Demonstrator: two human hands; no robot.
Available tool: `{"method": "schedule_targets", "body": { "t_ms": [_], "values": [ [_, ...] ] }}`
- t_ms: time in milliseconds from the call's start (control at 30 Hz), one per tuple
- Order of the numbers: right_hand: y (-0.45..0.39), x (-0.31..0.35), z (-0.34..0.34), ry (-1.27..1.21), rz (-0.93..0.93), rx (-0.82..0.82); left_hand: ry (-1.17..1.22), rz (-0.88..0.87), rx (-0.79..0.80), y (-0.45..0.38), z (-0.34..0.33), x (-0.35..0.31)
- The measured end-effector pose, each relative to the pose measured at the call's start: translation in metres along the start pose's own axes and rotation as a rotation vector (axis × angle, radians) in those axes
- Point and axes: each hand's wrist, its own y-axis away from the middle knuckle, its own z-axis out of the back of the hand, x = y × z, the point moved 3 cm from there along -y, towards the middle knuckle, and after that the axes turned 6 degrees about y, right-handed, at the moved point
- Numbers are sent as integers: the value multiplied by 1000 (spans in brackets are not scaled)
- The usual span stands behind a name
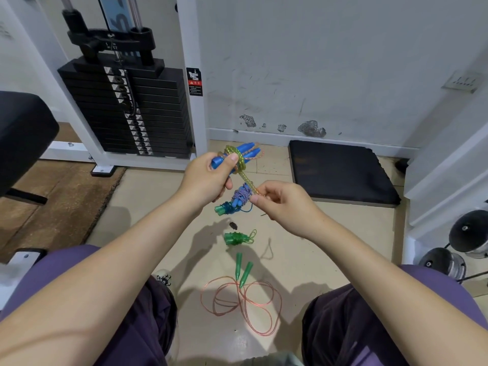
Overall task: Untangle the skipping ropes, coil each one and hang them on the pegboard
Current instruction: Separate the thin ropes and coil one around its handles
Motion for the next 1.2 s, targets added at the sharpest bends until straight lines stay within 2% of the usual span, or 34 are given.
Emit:
{"method": "schedule_targets", "body": {
  "t_ms": [133, 233, 367, 467, 567, 667, 767, 1067, 1200],
  "values": [
    [2, 6, 8, 77, 87, -80, -213, -24, 27, 0, -3, 5],
    [4, 8, 18, 93, 127, -143, -388, -39, 108, 0, -5, 8],
    [4, 8, 30, 79, 142, -176, -381, 14, 355, 9, -12, 9],
    [3, 4, 37, 23, 127, -209, -241, 109, 563, 16, -18, 7],
    [3, -2, 34, 7, 102, -183, -252, 108, 685, 22, -21, 3],
    [3, -7, 28, -8, 80, -108, -320, 30, 707, 25, -19, -2],
    [3, -11, 25, -56, 43, -11, -273, 11, 745, 27, -18, -4],
    [5, 1, 20, -203, 140, 46, -165, 234, 817, 31, -16, -2],
    [4, 5, 15, -225, 154, 77, -194, 226, 779, 30, -19, 3]
  ]
}}
